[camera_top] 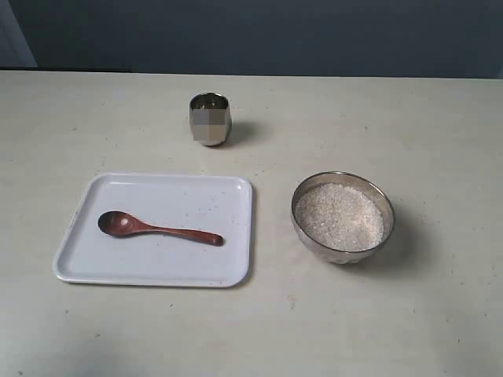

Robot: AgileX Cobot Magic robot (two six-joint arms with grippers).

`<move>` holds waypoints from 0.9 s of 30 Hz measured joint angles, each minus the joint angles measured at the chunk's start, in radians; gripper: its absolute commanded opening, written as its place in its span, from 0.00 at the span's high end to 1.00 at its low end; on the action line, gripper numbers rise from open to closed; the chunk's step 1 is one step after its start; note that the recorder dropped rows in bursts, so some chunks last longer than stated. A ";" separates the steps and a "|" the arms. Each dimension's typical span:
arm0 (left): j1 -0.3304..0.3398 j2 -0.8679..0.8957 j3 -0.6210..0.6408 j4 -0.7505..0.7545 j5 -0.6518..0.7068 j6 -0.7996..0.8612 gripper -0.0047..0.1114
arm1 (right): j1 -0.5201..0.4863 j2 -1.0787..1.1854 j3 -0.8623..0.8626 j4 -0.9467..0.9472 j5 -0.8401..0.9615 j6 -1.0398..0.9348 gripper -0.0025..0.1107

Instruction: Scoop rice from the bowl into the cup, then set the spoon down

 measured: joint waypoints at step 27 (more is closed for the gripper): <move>0.000 0.000 0.000 0.006 0.000 0.000 0.96 | -0.002 -0.007 0.054 0.087 0.078 0.000 0.99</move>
